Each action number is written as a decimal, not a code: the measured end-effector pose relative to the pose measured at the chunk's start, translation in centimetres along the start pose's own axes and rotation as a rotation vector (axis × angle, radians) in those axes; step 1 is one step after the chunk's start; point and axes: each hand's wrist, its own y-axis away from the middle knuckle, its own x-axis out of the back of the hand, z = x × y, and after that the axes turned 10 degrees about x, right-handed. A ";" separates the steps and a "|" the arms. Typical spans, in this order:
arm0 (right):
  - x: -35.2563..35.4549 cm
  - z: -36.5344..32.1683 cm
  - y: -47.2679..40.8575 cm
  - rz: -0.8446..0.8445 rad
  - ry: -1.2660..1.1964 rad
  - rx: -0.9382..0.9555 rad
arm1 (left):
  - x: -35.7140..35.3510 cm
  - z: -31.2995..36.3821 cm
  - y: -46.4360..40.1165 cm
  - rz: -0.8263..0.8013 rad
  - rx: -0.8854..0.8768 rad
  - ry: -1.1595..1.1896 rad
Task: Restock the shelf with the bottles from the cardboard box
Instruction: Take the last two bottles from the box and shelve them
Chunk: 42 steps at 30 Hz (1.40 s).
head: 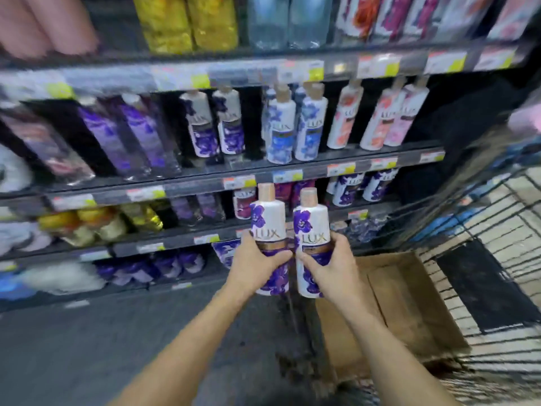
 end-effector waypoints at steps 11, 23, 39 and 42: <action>-13.6 -18.4 1.7 -0.117 -0.133 0.235 | 22.7 -2.3 1.8 0.261 -0.009 0.155; -17.2 -18.7 -9.0 -0.066 -0.196 0.235 | 27.0 -1.1 -4.6 0.292 -0.025 0.068; -18.5 -11.9 -25.4 -0.036 -0.245 0.344 | 17.0 4.0 -18.5 0.244 -0.090 0.078; -19.1 -12.0 -26.7 -0.014 -0.211 0.364 | 17.2 2.9 -18.4 0.235 -0.090 0.090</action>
